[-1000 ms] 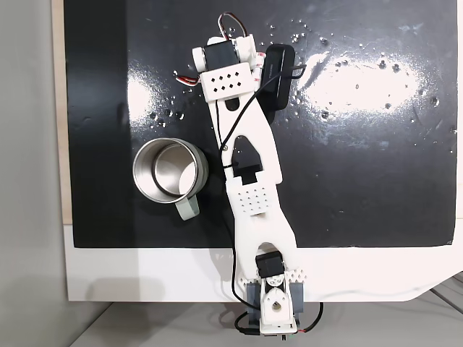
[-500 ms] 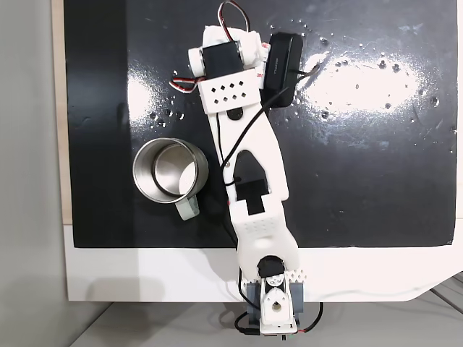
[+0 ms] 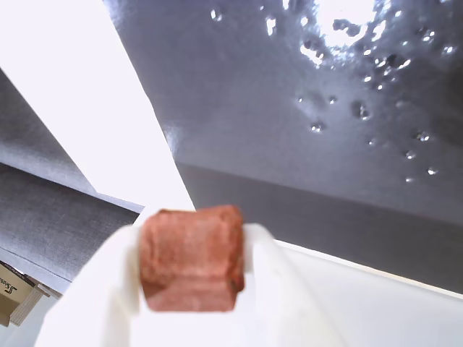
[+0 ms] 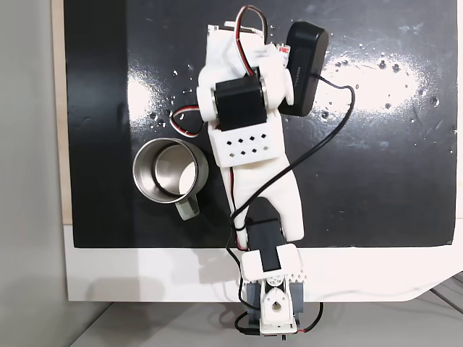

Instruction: Grasp a cube and put it in the cup.

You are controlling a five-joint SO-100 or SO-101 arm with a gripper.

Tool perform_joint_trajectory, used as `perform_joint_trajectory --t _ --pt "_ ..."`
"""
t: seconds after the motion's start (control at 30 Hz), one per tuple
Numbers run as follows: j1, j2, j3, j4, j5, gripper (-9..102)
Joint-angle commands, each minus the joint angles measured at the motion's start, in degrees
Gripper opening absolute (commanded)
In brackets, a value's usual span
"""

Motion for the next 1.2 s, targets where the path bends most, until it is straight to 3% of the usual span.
perform_joint_trajectory --t 0.0,0.6,1.17 --pt "0.18 5.54 0.62 0.44 -0.97 2" --pt "-24.52 27.60 27.95 4.57 -14.77 0" --pt "-28.04 32.43 39.99 7.29 -20.13 0"
